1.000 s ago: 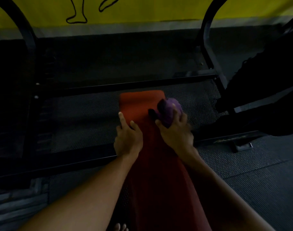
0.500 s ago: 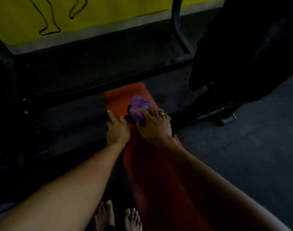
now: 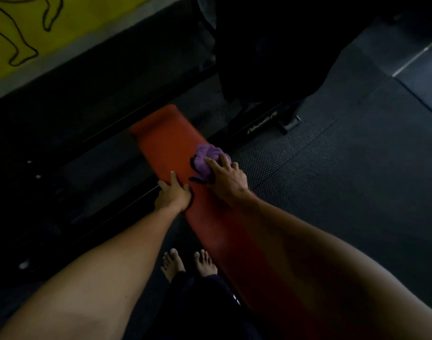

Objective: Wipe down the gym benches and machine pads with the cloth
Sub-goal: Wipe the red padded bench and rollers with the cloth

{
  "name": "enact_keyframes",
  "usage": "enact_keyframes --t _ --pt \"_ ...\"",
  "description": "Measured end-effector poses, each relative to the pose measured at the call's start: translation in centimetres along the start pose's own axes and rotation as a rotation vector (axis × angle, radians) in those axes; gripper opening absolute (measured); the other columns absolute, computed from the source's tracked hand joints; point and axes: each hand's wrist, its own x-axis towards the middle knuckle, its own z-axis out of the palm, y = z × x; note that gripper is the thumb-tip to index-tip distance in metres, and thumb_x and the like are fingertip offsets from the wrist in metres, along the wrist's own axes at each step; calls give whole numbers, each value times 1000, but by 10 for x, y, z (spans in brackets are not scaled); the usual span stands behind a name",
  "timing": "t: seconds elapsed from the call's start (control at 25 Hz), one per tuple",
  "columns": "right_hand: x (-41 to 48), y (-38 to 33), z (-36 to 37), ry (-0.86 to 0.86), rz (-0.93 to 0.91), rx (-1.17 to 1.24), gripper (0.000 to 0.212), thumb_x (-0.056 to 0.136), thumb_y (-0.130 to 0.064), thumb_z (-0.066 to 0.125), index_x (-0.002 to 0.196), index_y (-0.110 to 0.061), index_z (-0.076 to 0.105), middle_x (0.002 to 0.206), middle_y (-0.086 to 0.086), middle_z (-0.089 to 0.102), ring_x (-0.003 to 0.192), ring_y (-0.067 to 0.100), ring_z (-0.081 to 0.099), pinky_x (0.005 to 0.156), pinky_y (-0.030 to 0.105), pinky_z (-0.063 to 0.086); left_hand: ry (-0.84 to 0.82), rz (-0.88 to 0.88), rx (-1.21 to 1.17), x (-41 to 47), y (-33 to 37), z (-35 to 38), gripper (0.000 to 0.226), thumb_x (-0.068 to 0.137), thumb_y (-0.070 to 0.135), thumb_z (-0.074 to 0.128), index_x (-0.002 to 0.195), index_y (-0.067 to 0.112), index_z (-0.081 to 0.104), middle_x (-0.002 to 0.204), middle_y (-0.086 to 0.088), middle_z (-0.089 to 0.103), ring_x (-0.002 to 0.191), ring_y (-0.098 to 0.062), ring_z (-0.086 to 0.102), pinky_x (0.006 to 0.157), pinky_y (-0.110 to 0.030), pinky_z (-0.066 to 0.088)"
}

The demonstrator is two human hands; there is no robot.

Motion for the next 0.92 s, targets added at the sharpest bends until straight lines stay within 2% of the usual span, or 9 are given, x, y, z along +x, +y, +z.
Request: enact_keyframes --t 0.08,0.2,0.32,0.52,0.64,0.92 --pt "-30 8 -13 -63 78 32 72 95 -56 61 155 -40 26 159 8 25 134 46 41 100 53 44 -102 43 76 -22 4 -5 70 102 49 40 161 28 9 161 -17 18 141 -40 37 113 -47 36" --pt "-86 16 -30 -102 185 68 69 92 -47 67 152 -38 33 154 9 31 130 44 46 95 52 46 -258 177 155 -61 14 -21 72 97 49 43 160 30 14 161 -14 26 144 -38 32 117 -47 32" --pt "-151 14 -57 -126 298 143 77 80 -57 78 143 -31 42 144 10 40 124 43 51 92 51 47 -245 278 234 -117 31 -53 67 100 45 43 160 28 18 161 -10 28 145 -33 32 118 -43 30" --pt "-251 3 -105 -61 432 282 80 72 -67 79 132 -27 46 135 12 45 116 41 56 90 49 46 -259 449 364 -205 61 -90 65 102 43 43 160 24 21 162 -10 29 147 -31 31 120 -39 27" --pt "-302 -7 -129 -24 540 335 86 68 -72 79 134 -29 45 136 10 45 116 40 57 93 47 46 -288 564 447 -249 71 -102 64 101 45 43 159 24 24 162 -9 30 146 -31 32 119 -40 28" --pt "-435 -20 -148 176 826 519 97 57 -80 79 135 -33 45 141 8 48 120 35 59 95 42 49 -276 853 652 -336 98 -95 63 97 39 45 156 23 31 159 -10 35 144 -31 37 116 -41 33"
